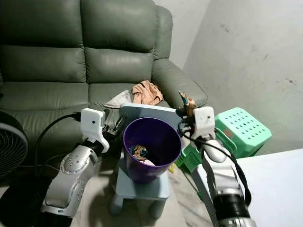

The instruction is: Picking trash to rubbish bin

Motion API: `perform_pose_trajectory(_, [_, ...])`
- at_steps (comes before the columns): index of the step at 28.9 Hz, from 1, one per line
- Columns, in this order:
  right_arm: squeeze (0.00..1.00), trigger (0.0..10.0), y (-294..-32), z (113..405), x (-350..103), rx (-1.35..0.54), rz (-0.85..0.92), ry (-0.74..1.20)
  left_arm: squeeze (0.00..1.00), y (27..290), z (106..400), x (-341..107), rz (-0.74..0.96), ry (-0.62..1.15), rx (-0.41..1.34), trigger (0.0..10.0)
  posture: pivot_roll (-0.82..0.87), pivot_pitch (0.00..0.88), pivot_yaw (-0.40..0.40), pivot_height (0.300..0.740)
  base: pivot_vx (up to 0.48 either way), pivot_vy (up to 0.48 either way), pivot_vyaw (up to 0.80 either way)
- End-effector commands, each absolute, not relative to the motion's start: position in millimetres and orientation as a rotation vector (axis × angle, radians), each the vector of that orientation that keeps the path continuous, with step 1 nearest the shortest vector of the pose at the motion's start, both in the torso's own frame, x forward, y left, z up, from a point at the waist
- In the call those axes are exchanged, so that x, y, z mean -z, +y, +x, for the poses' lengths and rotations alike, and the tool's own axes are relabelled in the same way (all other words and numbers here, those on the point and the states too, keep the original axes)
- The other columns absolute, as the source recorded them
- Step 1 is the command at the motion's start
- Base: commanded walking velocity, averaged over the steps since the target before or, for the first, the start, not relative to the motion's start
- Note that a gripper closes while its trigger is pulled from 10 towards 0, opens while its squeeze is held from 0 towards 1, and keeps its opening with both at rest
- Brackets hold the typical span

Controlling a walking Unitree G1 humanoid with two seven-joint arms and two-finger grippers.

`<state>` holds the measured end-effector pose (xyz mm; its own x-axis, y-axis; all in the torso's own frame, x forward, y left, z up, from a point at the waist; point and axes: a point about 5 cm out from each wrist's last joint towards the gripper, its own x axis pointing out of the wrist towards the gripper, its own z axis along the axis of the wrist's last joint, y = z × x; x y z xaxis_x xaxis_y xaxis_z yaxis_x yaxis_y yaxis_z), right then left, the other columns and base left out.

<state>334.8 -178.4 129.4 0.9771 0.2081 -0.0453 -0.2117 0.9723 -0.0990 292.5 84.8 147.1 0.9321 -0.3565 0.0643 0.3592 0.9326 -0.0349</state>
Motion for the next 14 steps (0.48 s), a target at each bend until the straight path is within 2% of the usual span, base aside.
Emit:
perform_pose_trajectory(1, [0.0, 10.0, -185.3, 339.7, -129.3, -0.197, -0.099, 0.054, 0.0, 73.0, 286.7, -152.9, -0.056, -0.065, 0.41, 10.0, 0.12, 0.0, -0.223, 0.74, 0.0, 0.0, 0.0])
perform_pose_trajectory(14, [0.0, 10.0, -156.7, 375.4, -127.7, -0.258, -0.094, 0.158, 0.0, 38.2, 252.2, -162.5, -0.106, -0.028, 0.464, 10.0, 0.15, 0.14, -0.262, 0.74, 0.0, 0.0, 0.0])
